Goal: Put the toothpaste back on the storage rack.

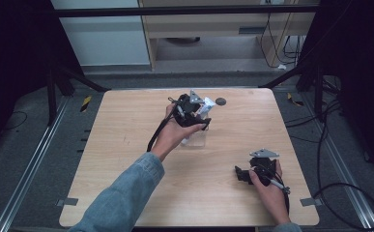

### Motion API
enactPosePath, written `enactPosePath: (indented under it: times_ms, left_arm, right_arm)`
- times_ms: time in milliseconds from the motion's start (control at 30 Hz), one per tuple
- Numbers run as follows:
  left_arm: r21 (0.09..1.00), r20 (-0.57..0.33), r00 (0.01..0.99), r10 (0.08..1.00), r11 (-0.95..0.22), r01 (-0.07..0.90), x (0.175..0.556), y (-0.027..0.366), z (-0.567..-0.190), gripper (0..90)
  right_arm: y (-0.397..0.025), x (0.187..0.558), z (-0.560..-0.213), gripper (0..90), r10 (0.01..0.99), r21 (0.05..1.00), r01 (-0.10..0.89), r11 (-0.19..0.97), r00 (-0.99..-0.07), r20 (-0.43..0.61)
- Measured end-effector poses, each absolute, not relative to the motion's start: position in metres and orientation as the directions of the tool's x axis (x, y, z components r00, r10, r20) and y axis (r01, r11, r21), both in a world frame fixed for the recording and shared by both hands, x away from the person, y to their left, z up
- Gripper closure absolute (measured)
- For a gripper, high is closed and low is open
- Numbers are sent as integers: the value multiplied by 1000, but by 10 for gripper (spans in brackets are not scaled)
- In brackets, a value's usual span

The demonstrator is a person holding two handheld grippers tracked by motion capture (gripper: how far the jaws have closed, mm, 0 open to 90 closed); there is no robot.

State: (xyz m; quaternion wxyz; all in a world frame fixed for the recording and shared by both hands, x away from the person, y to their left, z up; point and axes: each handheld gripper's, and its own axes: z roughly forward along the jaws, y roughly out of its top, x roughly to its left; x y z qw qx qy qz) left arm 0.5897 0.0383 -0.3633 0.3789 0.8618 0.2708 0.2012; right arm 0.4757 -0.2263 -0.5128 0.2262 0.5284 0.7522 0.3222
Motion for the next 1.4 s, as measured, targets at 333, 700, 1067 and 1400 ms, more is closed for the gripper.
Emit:
enactPosePath:
  times_ms: [333,700,1067,1400]
  left_arm:
    - [742,145,798,585,-598,303,574,35,-360,81]
    - [756,161,804,572,-596,272,555,45,-360,67]
    - [758,160,812,562,-597,264,537,60,-367,53]
    - [767,155,802,577,-582,271,531,82,-370,44]
  right_arm:
    - [-226,476,-513,3,940,724,648,236,-341,-2]
    - [-226,476,-513,3,941,724,649,234,-339,0]
    - [-226,476,-513,3,941,723,649,236,-340,-2]
    - [-226,476,-513,3,940,723,649,236,-340,-2]
